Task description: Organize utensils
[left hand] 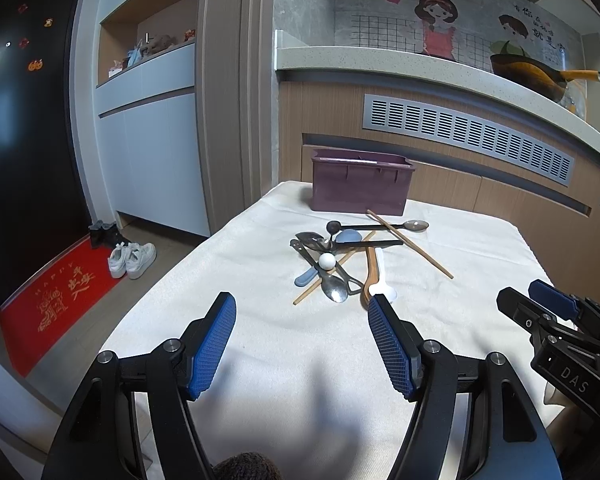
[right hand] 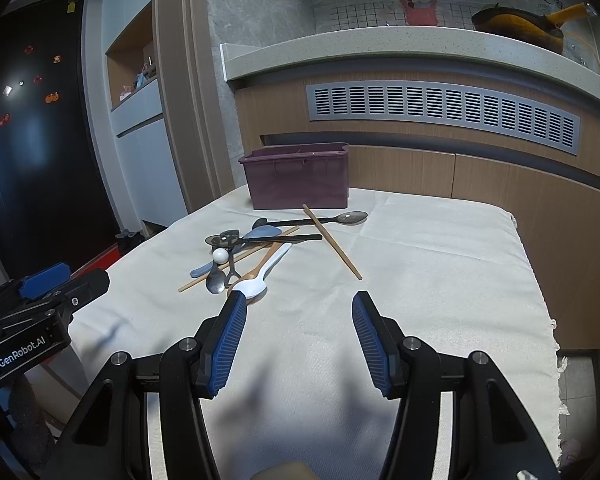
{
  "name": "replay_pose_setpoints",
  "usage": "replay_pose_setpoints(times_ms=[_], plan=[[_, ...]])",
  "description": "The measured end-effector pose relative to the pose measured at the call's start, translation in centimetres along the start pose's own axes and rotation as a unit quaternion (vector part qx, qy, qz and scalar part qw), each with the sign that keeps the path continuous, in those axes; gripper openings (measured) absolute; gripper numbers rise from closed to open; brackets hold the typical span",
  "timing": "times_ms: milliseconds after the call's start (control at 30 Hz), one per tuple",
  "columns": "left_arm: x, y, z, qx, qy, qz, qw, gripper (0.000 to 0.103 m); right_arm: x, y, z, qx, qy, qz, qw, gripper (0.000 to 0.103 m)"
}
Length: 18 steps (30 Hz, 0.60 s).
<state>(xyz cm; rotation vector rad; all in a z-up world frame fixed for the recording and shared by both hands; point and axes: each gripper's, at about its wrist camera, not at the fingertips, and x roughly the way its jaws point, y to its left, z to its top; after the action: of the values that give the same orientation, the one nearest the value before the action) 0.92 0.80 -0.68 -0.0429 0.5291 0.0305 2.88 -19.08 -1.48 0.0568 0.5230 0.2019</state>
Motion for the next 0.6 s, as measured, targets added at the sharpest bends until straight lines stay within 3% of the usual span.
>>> replay_pose_setpoints(times_ms=[600], plan=[[0.28,0.31,0.17,-0.005,0.006,0.0,1.0,0.069,0.09,-0.11,-0.17,0.003,0.003,0.0,1.0,0.053]])
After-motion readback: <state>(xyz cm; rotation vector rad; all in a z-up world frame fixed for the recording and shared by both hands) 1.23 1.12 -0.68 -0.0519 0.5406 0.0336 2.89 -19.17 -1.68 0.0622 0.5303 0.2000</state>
